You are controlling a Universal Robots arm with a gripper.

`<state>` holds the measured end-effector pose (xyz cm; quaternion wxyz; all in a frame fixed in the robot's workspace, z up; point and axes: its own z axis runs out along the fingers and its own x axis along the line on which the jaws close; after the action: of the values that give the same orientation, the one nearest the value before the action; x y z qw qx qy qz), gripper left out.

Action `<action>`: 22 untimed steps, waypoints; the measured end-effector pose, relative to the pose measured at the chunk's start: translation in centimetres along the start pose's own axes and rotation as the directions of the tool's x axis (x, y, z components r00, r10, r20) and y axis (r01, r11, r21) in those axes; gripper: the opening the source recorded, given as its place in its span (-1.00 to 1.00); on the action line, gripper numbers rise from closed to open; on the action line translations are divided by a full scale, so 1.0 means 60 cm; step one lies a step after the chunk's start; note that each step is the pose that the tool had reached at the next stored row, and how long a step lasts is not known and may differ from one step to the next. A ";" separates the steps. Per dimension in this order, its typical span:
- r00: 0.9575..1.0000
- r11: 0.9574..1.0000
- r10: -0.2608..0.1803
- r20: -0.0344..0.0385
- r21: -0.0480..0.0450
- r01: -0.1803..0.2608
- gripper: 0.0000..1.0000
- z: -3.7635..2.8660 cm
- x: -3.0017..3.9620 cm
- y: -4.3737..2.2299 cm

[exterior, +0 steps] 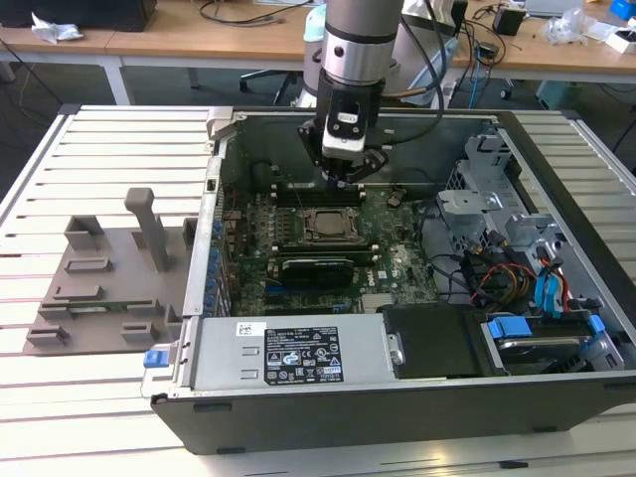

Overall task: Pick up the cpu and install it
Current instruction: 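Install the first cpu locking lever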

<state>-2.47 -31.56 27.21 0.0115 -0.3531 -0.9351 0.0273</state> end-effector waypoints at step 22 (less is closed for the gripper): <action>0.959 0.960 -0.282 0.016 0.003 0.282 -0.79 0.000 0.000 0.000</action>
<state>-2.47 -31.56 27.21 0.0075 -0.2163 -0.9759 0.0285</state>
